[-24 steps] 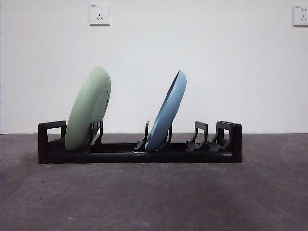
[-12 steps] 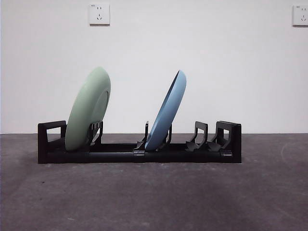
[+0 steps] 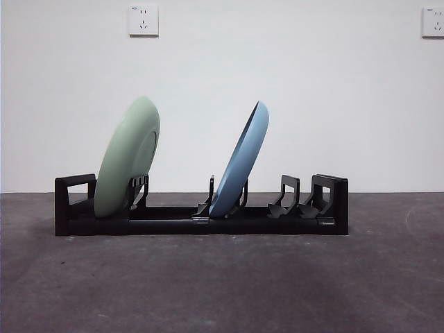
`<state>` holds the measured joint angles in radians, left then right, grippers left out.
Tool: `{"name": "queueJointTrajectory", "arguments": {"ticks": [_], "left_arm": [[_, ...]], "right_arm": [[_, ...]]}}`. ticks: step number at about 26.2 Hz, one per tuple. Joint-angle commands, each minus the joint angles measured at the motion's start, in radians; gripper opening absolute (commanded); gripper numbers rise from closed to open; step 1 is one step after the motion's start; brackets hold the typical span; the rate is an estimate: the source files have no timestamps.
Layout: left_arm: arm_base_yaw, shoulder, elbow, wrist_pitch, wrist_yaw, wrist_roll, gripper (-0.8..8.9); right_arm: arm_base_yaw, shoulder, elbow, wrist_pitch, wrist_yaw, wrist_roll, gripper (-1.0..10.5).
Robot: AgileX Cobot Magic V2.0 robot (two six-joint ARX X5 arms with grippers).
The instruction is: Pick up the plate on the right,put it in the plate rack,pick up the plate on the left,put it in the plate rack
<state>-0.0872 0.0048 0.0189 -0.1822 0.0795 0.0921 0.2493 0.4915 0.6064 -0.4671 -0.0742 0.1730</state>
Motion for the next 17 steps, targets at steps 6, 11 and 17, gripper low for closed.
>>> {"name": "queueJointTrajectory", "arguments": {"ticks": [6,11,17], "left_arm": [[0.003,-0.003,-0.016,0.004,-0.001,-0.01,-0.04],[0.003,-0.003,-0.016,0.005,-0.001,-0.01,-0.04],[0.003,-0.003,-0.016,0.005,-0.001,-0.01,-0.04]], "right_arm": [[-0.007,-0.048,-0.014,-0.013,0.063,-0.121,0.0],[-0.097,-0.2,-0.123,0.059,-0.009,-0.239,0.0],[-0.13,-0.358,-0.381,0.243,-0.006,-0.229,0.0]]}}
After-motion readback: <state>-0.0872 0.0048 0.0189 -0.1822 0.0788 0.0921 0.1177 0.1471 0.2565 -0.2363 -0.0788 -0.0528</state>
